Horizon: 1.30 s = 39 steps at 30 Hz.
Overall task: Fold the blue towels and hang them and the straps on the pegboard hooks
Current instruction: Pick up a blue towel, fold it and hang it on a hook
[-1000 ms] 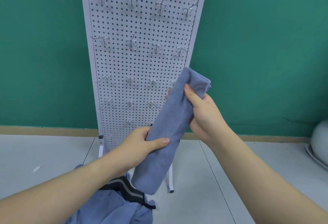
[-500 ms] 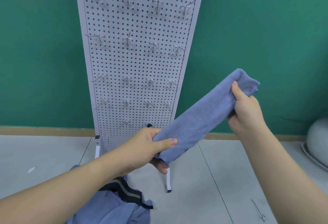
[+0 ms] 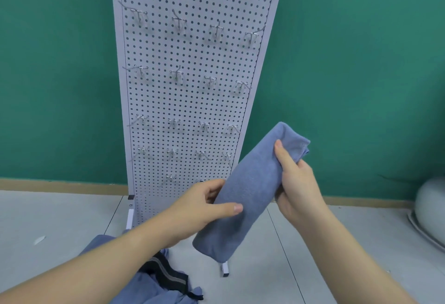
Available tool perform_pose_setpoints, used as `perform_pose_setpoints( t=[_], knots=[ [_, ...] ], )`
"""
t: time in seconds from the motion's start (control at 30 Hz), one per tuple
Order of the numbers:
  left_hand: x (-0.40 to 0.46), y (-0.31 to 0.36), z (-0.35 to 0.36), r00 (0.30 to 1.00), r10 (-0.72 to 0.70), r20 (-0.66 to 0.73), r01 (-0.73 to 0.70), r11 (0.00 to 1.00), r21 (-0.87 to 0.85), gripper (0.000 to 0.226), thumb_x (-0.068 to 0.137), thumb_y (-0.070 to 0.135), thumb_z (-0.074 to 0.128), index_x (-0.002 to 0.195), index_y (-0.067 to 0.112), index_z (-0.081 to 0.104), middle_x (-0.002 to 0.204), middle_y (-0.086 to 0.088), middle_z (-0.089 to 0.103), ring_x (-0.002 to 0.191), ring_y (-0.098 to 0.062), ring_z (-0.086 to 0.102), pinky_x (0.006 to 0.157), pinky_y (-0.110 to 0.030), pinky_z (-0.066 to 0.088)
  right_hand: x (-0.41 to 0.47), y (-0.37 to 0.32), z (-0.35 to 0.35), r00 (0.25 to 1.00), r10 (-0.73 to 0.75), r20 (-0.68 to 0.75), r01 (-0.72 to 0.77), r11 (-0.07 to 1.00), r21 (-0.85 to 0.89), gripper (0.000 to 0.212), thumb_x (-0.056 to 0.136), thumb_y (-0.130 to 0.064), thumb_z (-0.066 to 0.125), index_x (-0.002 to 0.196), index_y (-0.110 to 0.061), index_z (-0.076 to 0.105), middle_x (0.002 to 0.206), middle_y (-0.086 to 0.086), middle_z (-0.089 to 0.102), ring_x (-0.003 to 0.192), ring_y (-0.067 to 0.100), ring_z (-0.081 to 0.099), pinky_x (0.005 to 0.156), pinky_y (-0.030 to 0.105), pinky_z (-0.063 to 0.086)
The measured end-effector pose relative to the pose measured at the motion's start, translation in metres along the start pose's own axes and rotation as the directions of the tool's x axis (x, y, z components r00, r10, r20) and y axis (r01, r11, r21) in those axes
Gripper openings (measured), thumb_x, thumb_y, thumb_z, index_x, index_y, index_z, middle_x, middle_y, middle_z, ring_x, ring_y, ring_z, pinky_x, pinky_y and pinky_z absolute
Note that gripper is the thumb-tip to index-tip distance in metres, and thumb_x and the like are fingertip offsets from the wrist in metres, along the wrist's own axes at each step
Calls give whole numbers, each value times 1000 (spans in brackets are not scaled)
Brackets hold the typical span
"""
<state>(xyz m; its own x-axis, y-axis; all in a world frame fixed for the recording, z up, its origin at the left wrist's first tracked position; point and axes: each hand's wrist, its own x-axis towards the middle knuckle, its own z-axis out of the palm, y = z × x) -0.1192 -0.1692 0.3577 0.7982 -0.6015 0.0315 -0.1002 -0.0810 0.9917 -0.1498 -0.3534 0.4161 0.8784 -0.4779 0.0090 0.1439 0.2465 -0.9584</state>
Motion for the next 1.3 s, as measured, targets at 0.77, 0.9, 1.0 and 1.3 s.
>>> perform_pose_setpoints(
  t=[0.77, 0.9, 1.0, 1.3],
  knots=[
    [16, 22, -21, 999, -3, -54, -20, 912, -409, 41, 85, 17, 70, 125, 5, 70, 119, -23, 73, 101, -29, 73, 82, -32, 59, 12, 24, -40, 703, -284, 651, 706, 382, -596, 80, 80, -41, 77, 147, -53, 36, 153, -33, 38, 151, 1, 28, 124, 24, 21],
    [26, 22, -16, 1000, -28, 2, 27, 914, -404, 42, 86, 20, 70, 126, 6, 69, 122, -24, 71, 103, -29, 71, 84, -34, 57, 16, 39, -31, 766, -341, 546, 634, 546, -548, 71, 81, -21, 75, 145, -41, 51, 143, -21, 56, 136, 10, 52, 108, 38, 49],
    [28, 28, -15, 998, -62, 34, 70, 907, -415, 36, 88, 23, 69, 121, 8, 73, 117, -21, 74, 97, -24, 71, 80, -30, 57, 17, 41, -22, 777, -401, 485, 627, 554, -547, 63, 82, -17, 69, 135, -45, 54, 134, -20, 62, 124, 9, 61, 99, 37, 53],
    [20, 70, 2, 715, 596, -365, -252, 707, 661, 20, 93, 29, 61, 112, 32, 65, 114, 26, 59, 114, 1, 57, 92, -7, 39, 27, -5, 14, 891, -384, 243, 450, 676, -583, 26, 82, -9, 63, 87, -31, 76, 65, -4, 70, 60, 23, 63, 56, 34, 53]
  ],
)
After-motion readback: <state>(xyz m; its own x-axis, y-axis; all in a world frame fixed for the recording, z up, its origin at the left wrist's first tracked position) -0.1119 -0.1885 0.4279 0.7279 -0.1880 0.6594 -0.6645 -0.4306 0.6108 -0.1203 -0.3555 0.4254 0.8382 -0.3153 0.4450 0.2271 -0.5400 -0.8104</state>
